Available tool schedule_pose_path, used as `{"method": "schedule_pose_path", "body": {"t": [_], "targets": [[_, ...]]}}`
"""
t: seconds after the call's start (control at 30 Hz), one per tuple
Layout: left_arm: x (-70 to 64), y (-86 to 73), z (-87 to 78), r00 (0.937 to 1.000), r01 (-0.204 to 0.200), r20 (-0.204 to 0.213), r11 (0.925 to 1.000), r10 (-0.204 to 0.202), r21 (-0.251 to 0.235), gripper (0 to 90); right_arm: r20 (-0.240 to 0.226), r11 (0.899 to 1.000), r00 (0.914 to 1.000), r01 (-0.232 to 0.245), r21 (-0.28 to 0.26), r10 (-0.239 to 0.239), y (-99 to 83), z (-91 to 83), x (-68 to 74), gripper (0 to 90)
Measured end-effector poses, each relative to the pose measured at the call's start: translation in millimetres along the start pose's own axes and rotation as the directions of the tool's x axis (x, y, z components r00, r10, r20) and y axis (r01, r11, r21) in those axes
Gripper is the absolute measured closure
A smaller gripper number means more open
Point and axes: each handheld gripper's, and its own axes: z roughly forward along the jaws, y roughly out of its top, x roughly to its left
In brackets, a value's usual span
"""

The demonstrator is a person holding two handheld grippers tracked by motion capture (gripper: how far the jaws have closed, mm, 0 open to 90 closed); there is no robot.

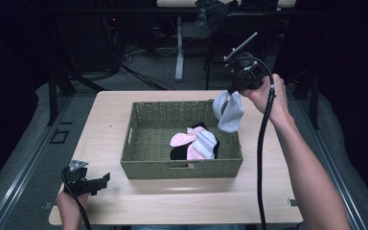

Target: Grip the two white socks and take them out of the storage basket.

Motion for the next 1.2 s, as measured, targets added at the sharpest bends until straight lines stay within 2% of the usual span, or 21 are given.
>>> {"method": "schedule_pose_path", "body": {"t": [0.7, 1.2], "targets": [[-1.1, 1.5, 2.0, 1.0000, -0.005, 0.003, 1.0000, 0.005, 0.006, 0.8, 0.066, 0.997, 0.9952, -0.071, -0.015, 0.072, -31.6, -27.9, -35.9, 89.7], [-0.2, 0.9, 1.7, 1.0000, -0.002, 0.004, 1.0000, 0.002, 0.004, 0.8, 0.096, 0.991, 0.9870, -0.131, 0.019, 0.129, -61.3, -19.6, -60.2, 89.8]]}}
